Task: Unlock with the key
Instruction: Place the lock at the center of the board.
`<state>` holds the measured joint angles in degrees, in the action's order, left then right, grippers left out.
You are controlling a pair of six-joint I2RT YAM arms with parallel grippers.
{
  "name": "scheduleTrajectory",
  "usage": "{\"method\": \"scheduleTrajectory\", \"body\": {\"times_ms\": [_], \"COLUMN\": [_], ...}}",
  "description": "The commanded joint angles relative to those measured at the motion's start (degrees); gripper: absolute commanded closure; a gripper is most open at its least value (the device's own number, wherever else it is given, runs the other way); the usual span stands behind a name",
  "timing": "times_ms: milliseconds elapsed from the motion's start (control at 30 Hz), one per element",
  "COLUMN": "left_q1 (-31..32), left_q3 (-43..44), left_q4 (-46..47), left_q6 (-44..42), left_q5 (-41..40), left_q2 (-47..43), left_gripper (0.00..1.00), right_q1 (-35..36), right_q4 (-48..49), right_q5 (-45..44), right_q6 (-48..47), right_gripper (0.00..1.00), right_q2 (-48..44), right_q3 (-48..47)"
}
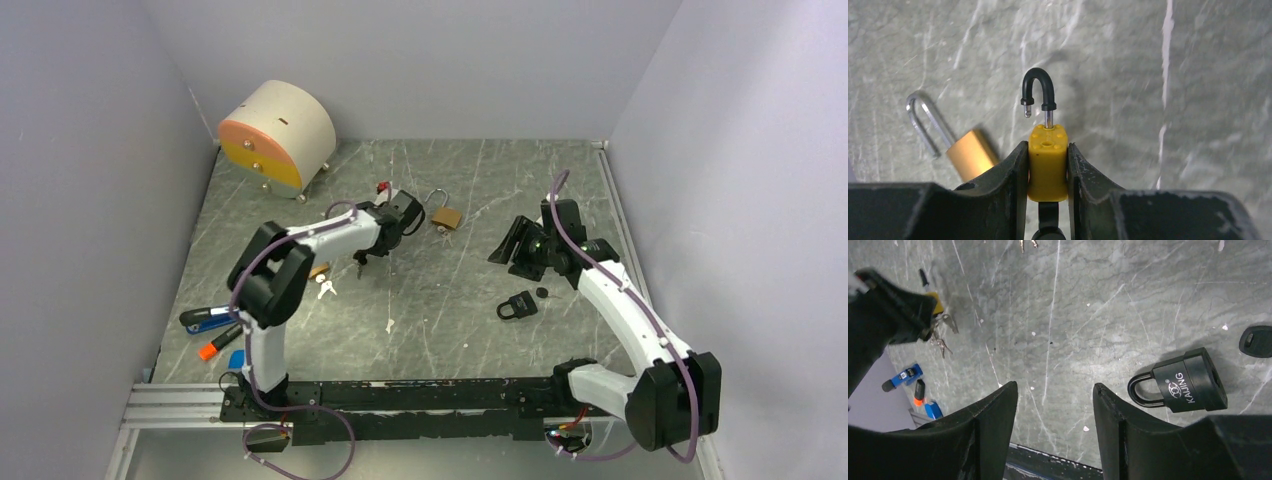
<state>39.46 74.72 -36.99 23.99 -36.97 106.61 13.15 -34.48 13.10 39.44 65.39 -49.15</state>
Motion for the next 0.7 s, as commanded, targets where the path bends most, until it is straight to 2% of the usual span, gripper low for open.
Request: {"method": "scheduleTrajectory", "body": {"times_ms": [0,100,133,267,400,533,667], "left_q1": [-0.32,-0.31,-0.35,-0.40,-0.52,-0.85,-0.95], "left_q3": [8.30,11.54,11.68,9.61,4.96,1.73,-3.22], "left_q4": [-3.51,-5.40,-5.34,-2.03,4.15,7.48,11.82], "left_q6": [4.80,5.75,5.91,5.01,3.34,2.52,2.26], "left_q5": [-3.20,-1.80,-1.08,4.17,12.09,17.60,23.80], "left_q2": [7.08,10.47,10.88,8.86,1.93,-5.28,-14.51], "left_gripper": [0.92,0.63,0.56,0.37,0.20,0.14,0.14], "right_q1": [-0.23,-0.31,-0.31,-0.40,-1.74,-4.07,-7.62], "right_q4": [-0.31,-1.83,-2.58,-5.28,-7.08,-8.64,-8.74], "right_q5": [0.05,-2.24,-3.23,-7.54,-11.81,-16.01,-19.99], "right_q6": [1.27,0.87,0.63,-0.53,-1.77,-3.06,-4.12], "right_gripper": [0.41,0.41,0.40,0.38,0.36,0.35,0.35], "right_q2": [-3.39,-4.11,-4.40,-5.51,-6.58,-5.97,-4.98], "right_q3": [1.44,1.67,1.68,2.56,3.92,4.07,4.91]}}
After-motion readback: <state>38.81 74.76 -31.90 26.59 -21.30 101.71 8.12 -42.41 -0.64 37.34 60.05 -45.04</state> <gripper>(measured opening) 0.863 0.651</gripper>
